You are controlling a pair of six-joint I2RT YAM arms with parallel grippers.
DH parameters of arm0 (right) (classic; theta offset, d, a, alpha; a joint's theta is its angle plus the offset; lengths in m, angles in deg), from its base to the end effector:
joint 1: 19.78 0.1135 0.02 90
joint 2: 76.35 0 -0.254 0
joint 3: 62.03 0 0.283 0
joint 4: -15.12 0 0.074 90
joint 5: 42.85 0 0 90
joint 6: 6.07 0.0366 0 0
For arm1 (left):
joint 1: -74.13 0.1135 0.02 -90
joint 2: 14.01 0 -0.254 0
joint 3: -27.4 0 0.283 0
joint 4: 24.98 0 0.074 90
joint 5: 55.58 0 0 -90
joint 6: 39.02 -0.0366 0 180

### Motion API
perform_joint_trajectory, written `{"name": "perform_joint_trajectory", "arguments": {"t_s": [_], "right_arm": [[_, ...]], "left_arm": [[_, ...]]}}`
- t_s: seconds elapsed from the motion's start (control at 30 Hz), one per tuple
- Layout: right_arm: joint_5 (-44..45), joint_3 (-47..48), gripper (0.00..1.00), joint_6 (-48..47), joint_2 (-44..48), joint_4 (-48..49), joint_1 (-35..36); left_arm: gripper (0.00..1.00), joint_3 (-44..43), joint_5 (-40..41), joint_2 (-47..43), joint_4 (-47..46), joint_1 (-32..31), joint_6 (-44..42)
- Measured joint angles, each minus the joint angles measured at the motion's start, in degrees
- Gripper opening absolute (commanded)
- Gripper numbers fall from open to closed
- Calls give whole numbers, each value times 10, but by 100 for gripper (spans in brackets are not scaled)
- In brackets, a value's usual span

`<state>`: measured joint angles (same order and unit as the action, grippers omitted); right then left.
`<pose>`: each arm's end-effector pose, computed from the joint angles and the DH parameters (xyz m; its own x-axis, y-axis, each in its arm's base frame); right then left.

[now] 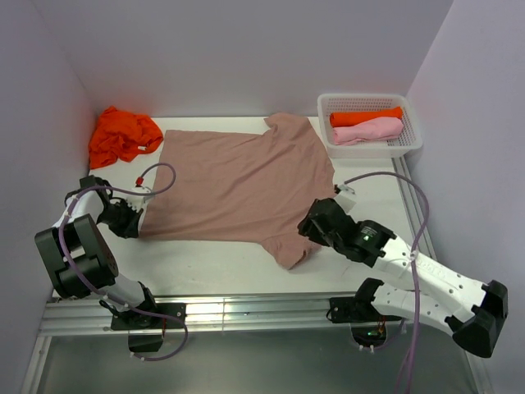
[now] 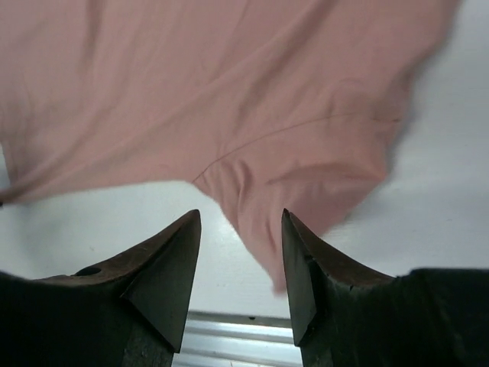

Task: Roll the t-shirts
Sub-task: Flatten the tshirt

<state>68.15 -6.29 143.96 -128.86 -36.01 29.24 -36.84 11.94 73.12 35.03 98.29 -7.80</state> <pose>0.1545 0.1578 0.2507 -0.7171 0.4077 -0.5653 0.1482 0.8817 0.4480 0.2624 0.1024 0.1501 -0.7558 0.5270 -0.3885 0.6006 0.7943 -0.0910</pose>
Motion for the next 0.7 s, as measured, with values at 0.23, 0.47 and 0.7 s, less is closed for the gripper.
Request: {"name": "perform_joint_trajectory", "arguments": {"t_s": [0.23,0.47,0.7], "right_arm": [[28,-28,38,25,33,-11,-115],[-18,-121,36,23,7,47,-230],[-56,-132,44,18,-67,121,-257]], "left_arm": [[0,0,0,0,0,-6,1],[0,0,0,0,1,-14,2],[0,0,0,0,1,-16,2]]}}
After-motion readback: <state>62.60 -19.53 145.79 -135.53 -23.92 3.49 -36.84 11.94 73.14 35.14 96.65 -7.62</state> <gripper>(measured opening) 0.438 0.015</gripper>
